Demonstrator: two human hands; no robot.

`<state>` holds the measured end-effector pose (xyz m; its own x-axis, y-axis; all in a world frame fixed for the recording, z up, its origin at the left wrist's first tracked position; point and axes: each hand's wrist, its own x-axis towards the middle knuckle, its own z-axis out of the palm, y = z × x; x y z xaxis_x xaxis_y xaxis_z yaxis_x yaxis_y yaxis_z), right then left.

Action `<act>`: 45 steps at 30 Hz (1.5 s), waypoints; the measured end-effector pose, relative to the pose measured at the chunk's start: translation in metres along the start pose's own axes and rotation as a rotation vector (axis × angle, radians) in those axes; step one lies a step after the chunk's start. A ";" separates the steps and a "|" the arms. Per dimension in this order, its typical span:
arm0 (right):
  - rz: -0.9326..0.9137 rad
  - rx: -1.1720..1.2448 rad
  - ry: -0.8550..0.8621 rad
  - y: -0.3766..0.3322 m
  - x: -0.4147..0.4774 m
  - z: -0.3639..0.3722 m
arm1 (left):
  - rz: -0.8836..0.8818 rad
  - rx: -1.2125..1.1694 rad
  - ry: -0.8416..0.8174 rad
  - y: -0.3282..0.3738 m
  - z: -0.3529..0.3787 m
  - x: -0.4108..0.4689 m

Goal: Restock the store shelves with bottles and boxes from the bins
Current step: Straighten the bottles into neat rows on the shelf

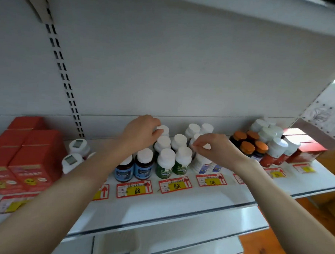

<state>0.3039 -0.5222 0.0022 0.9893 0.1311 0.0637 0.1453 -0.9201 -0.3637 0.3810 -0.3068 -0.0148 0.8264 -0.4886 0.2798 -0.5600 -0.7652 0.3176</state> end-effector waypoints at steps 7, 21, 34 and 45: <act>-0.211 -0.139 -0.202 0.015 0.030 -0.006 | -0.046 0.120 -0.074 0.035 0.014 -0.017; -0.273 -0.181 -0.338 0.001 0.037 0.015 | 0.003 0.256 -0.233 0.042 0.036 -0.027; -0.271 -0.153 -0.335 0.002 0.033 0.018 | -0.022 0.184 -0.235 0.041 0.038 -0.032; -0.242 -0.138 -0.270 0.003 0.066 -0.006 | -0.131 0.149 -0.091 0.033 0.008 -0.004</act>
<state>0.3699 -0.5183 0.0114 0.8967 0.4257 -0.1210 0.3901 -0.8894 -0.2382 0.3593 -0.3337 -0.0129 0.8973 -0.4114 0.1602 -0.4380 -0.8749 0.2065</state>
